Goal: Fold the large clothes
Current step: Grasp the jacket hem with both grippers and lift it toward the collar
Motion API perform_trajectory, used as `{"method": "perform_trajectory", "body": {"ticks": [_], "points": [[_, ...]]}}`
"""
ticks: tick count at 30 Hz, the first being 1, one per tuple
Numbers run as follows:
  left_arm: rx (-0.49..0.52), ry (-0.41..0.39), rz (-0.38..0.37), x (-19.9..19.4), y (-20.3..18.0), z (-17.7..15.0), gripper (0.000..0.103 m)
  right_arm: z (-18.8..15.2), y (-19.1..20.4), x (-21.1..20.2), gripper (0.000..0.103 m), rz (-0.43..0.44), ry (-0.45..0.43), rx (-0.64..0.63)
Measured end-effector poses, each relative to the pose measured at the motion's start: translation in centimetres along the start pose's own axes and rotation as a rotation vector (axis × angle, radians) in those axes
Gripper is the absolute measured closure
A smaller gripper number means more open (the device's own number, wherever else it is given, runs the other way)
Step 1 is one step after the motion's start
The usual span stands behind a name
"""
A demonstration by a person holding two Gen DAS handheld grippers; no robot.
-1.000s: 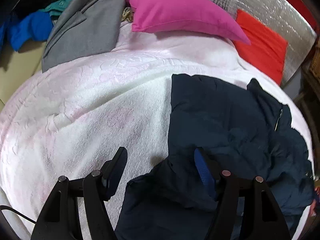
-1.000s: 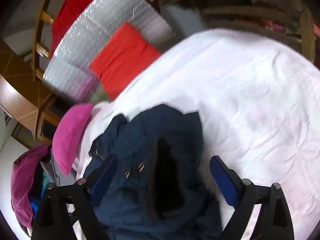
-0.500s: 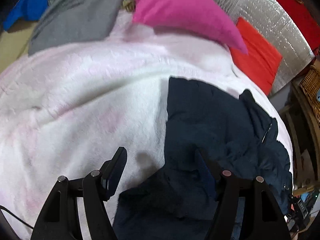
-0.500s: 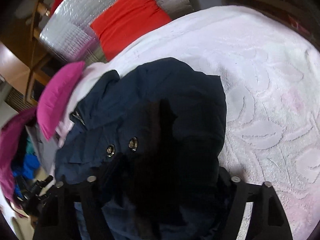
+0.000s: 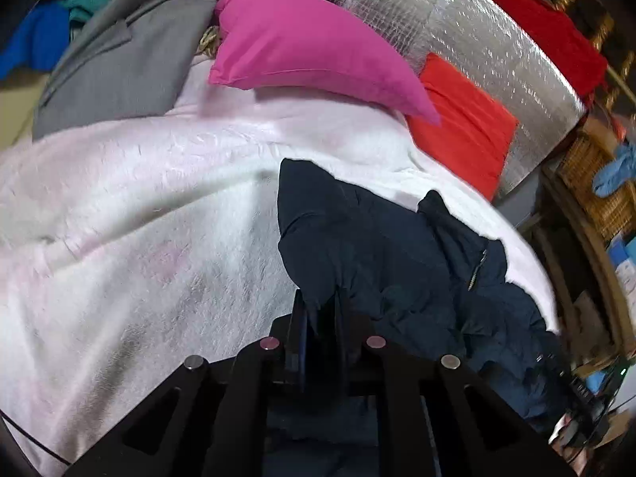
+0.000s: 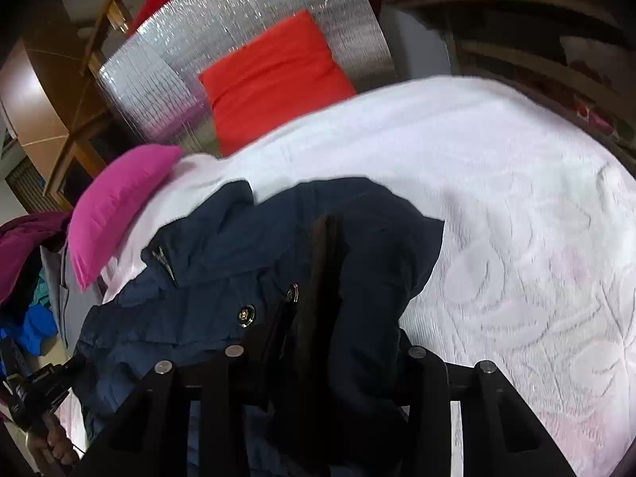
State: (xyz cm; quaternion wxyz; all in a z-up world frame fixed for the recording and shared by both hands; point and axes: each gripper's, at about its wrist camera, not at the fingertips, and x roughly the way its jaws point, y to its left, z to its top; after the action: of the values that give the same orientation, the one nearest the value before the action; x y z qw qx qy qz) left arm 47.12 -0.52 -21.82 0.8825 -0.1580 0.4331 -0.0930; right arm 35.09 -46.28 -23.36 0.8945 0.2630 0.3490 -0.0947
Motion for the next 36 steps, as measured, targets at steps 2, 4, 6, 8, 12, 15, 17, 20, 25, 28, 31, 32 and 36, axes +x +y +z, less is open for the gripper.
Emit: {"method": "perform_trajectory", "body": {"ticks": [2, 4, 6, 8, 12, 15, 17, 20, 25, 28, 31, 32, 36], "points": [[0.023, 0.063, 0.049, 1.6, 0.1, -0.5, 0.089, -0.3, -0.4, 1.3, 0.060, -0.025, 0.049, 0.003], [0.015, 0.105, 0.074, 2.4, 0.8, -0.9, 0.080, -0.5, -0.9, 2.2, 0.058, -0.010, 0.093, 0.028], [0.015, 0.112, 0.089, 2.2, 0.9, -0.7, 0.070, -0.1, -1.3, 1.6, 0.054, 0.008, 0.119, 0.045], [0.010, 0.097, 0.115, 1.7, 1.1, -0.6, 0.058, 0.0, -1.8, 0.9, 0.044, 0.012, 0.138, 0.063], [-0.018, 0.126, 0.102, 1.6, 1.5, -0.9, 0.045, 0.0, -3.0, -0.1, 0.037, 0.043, 0.157, 0.093], [-0.019, 0.133, 0.095, 1.4, 1.7, -1.4, 0.035, -0.1, -3.5, -0.6, 0.036, 0.083, 0.174, 0.129], [-0.007, 0.143, 0.083, 1.4, 1.6, -1.6, 0.033, -0.4, -3.4, -0.6, 0.029, 0.087, 0.187, 0.143], [0.002, 0.149, 0.087, 1.6, 1.7, -2.1, 0.033, -0.9, -2.8, -0.6, 0.029, 0.086, 0.201, 0.122], [-0.035, 0.121, 0.090, -0.1, 1.8, -2.2, 0.033, -0.9, -2.3, -3.1, 0.029, 0.041, 0.142, 0.103], [0.014, 0.096, 0.098, -1.6, 0.8, -3.0, 0.033, -1.0, -2.0, -5.1, 0.029, 0.042, 0.100, 0.093], [0.068, 0.062, 0.107, -3.1, -0.2, -3.8, 0.033, -1.7, -1.6, -6.7, 0.029, 0.084, 0.086, 0.099], [0.085, 0.055, 0.104, -3.7, -0.5, -4.2, 0.033, -2.1, -1.4, -7.3, 0.029, 0.106, 0.079, 0.105], [0.113, 0.082, 0.048, -4.6, -1.5, -5.5, 0.033, -3.7, 0.3, -7.9, 0.029, 0.189, 0.106, 0.097]]}}
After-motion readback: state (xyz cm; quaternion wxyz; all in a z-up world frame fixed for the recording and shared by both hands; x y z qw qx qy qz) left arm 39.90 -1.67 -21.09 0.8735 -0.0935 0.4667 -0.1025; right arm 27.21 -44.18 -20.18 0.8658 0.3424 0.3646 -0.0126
